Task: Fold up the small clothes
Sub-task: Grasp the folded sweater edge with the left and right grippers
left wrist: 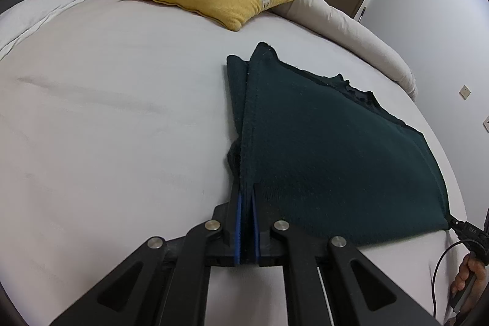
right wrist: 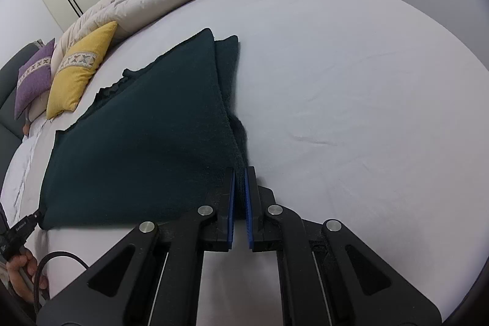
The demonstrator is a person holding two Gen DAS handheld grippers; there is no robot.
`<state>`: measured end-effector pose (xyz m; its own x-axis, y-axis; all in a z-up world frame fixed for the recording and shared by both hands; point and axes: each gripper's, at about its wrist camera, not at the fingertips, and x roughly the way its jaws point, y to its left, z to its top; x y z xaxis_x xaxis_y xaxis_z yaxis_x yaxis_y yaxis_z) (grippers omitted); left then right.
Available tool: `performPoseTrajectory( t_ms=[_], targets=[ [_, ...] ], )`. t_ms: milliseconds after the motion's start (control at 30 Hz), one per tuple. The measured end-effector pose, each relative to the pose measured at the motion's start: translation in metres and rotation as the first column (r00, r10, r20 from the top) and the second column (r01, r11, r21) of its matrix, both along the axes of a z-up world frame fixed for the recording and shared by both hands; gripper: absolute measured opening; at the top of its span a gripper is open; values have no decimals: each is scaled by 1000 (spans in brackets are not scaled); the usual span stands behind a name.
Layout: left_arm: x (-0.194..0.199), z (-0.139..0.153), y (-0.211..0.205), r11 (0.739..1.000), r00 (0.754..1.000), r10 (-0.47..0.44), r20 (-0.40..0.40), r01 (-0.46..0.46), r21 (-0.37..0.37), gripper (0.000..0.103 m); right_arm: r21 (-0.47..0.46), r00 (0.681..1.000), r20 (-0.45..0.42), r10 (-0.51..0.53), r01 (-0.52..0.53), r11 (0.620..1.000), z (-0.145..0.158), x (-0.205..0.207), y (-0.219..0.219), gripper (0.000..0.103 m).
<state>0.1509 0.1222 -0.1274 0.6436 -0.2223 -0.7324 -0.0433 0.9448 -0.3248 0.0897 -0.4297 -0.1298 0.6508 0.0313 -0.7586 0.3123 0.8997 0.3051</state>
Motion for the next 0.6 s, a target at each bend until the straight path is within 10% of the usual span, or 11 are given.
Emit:
performPoseTrajectory(
  t_ms=[433,600],
  targets=[
    [-6,-3,0,1000,1000,15,-4,-15,14,12,3,1000,-16,-9,9,1000,-5,3,-3,6],
    [-7,20,13,997,996,81,38,-81,11,29,-21,996,-33,-85,85,996,16,-8,-7,33]
  ],
)
